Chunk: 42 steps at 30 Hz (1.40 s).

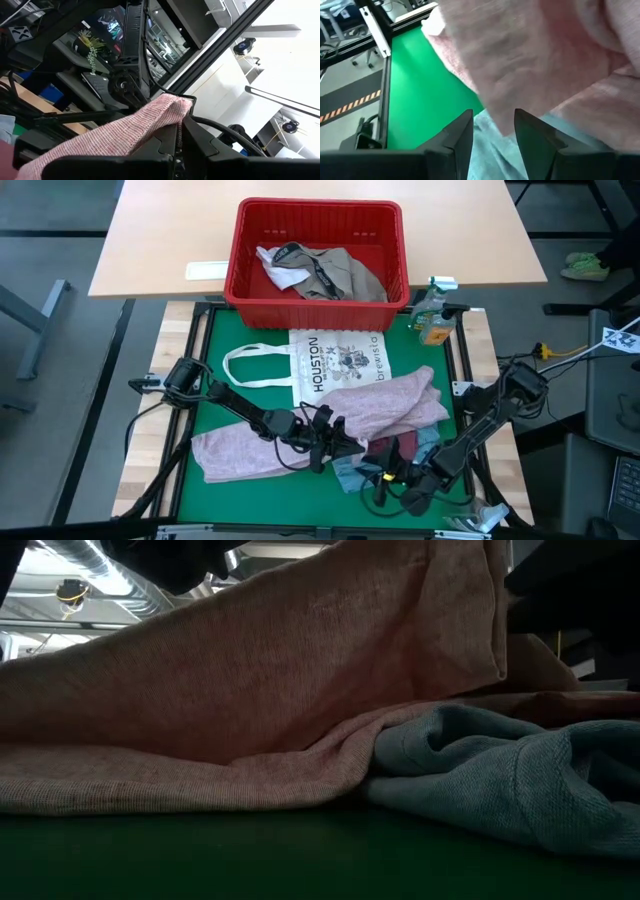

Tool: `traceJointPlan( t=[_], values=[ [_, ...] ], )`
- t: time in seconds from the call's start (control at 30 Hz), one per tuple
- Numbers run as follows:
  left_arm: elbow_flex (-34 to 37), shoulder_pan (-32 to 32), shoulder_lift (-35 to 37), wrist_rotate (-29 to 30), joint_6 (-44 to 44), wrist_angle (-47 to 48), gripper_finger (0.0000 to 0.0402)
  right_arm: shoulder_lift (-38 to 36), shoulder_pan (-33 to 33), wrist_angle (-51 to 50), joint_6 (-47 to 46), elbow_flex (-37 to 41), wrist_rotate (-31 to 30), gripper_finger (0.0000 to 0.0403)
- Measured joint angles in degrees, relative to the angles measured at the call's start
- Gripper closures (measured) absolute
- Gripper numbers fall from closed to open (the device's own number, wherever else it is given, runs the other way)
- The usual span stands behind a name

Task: Fold Laundry from Bin
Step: Fold the pink shirt from the red laundry basket

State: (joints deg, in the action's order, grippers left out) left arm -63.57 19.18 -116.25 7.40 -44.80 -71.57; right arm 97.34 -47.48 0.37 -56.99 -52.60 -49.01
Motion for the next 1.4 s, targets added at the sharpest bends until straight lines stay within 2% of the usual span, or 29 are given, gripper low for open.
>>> traceJointPlan(
  t=[0.57, 0.67, 0.83, 1.03, 1.17, 1.4],
  values=[
    [0.00, 0.00, 0.00, 0.00, 0.00, 0.00, 0.0391, 0.00, 5.25, -0.45, -0.28, 0.00, 1.00, 0.0264],
    [0.00, 0.02, 0.00, 0.00, 0.00, 0.00, 0.0391, 0.00, 5.14, -0.45, -0.28, 0.00, 1.02, 0.0292],
    [0.00, 0.38, 0.00, 0.04, 0.00, 0.00, 0.0391, -0.13, 5.09, -0.50, 0.57, 0.00, 3.79, 0.0387],
    [0.00, 2.27, 0.00, 0.02, -0.03, 0.00, 0.0391, -3.63, 3.33, -1.18, 1.73, 0.00, 12.46, 0.0387],
    [0.00, 4.48, 0.00, 0.21, -0.04, 0.35, 0.0391, -7.89, 0.49, -6.72, 1.22, -0.56, 19.05, 0.0396],
    [-0.02, 7.76, 0.00, 7.35, -0.04, 10.05, 0.0391, -13.25, -2.92, -28.42, -3.01, -8.64, 23.40, 0.0398]
  ],
)
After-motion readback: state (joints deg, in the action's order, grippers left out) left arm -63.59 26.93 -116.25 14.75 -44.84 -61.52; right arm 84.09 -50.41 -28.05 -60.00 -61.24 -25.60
